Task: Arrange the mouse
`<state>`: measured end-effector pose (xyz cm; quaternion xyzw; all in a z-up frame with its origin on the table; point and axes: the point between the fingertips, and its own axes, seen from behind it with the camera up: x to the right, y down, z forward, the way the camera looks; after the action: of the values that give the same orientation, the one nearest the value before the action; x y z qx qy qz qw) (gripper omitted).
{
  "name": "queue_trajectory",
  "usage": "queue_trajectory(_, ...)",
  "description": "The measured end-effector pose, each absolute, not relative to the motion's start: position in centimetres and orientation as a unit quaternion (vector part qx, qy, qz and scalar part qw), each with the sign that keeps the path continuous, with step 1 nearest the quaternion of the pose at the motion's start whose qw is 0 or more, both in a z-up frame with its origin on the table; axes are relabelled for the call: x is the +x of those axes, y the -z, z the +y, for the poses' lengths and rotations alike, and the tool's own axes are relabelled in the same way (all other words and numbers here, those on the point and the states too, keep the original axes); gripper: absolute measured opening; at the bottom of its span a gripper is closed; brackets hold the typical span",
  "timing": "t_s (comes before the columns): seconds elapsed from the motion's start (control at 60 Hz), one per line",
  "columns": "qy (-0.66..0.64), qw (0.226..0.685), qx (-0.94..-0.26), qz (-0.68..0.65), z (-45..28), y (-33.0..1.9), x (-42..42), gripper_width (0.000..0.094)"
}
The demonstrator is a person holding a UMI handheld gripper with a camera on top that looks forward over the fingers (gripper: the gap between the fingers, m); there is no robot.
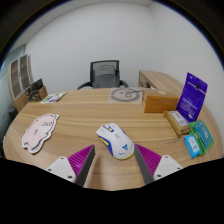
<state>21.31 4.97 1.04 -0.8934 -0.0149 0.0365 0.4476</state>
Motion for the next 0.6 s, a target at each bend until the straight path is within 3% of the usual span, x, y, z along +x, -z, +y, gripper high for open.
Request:
queue_trajectory(0.183, -0.049, 0.449, -0.892, -0.021, 8.7, 0.4, 22.5, 0.0825)
queue_trajectory(0.383, -0.054, 0.458, -0.887, -0.021, 12.6, 0.6, 23.5, 0.0755)
queue_trajectory(0.433, -0.052, 0.459, -0.887, -0.02, 13.3, 0.7, 23.8, 0.0681)
queue_trajectory(0.483, -0.046, 0.457, -0.888, -0.018, 13.6, 0.8, 24.0, 0.0525)
queue_trajectory(0.6, -0.035, 0.447, -0.894, -0.008, 13.5, 1.0, 24.2, 0.045)
